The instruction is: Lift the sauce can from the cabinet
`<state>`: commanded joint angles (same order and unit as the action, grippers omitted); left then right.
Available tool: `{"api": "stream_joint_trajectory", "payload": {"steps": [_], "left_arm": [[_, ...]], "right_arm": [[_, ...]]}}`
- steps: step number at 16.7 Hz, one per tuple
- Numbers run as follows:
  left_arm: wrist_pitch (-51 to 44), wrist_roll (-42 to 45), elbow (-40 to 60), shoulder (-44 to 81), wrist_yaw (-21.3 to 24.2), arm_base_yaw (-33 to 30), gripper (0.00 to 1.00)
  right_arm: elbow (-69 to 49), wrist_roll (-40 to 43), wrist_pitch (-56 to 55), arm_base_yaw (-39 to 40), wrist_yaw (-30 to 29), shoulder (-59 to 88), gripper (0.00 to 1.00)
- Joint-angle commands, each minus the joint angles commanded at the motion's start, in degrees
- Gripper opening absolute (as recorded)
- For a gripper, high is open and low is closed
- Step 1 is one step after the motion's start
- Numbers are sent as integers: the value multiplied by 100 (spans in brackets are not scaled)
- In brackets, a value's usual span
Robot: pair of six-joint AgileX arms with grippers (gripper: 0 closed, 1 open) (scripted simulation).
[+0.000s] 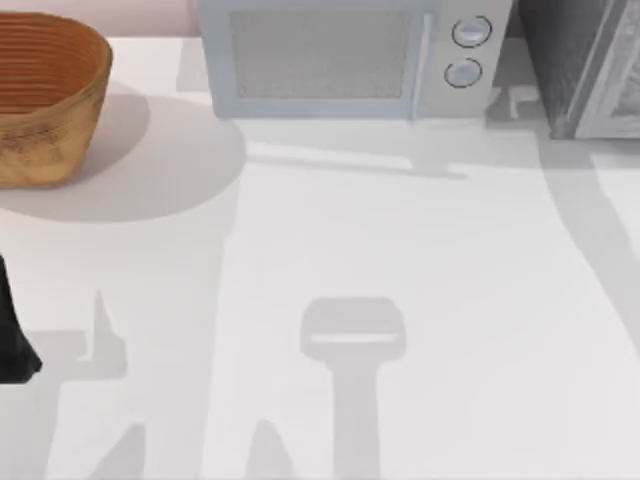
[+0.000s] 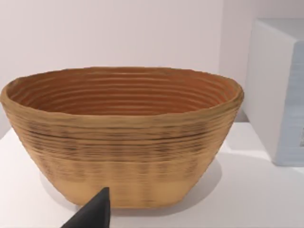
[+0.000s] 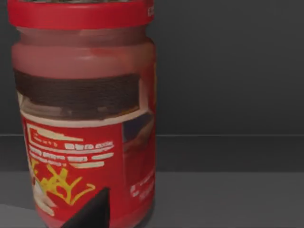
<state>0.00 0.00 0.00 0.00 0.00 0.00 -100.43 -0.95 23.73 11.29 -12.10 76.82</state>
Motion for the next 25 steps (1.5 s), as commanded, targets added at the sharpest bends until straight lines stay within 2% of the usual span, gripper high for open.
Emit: {"api": "stream_joint_trajectory", "payload": {"steps": [8, 13, 20, 25], "left_arm": [[0, 0, 0, 0, 0, 0, 100], [0, 0, 0, 0, 0, 0, 100], [0, 0, 0, 0, 0, 0, 100], [0, 0, 0, 0, 0, 0, 100]], "right_arm": [[-880, -38, -168, 1071, -1134, 1096, 100], [-948, -39, -161, 1031, -1097, 1167, 100], [-2118, -34, -75, 723, -804, 2233, 100], [-2276, -33, -64, 676, -760, 2380, 100]]}}
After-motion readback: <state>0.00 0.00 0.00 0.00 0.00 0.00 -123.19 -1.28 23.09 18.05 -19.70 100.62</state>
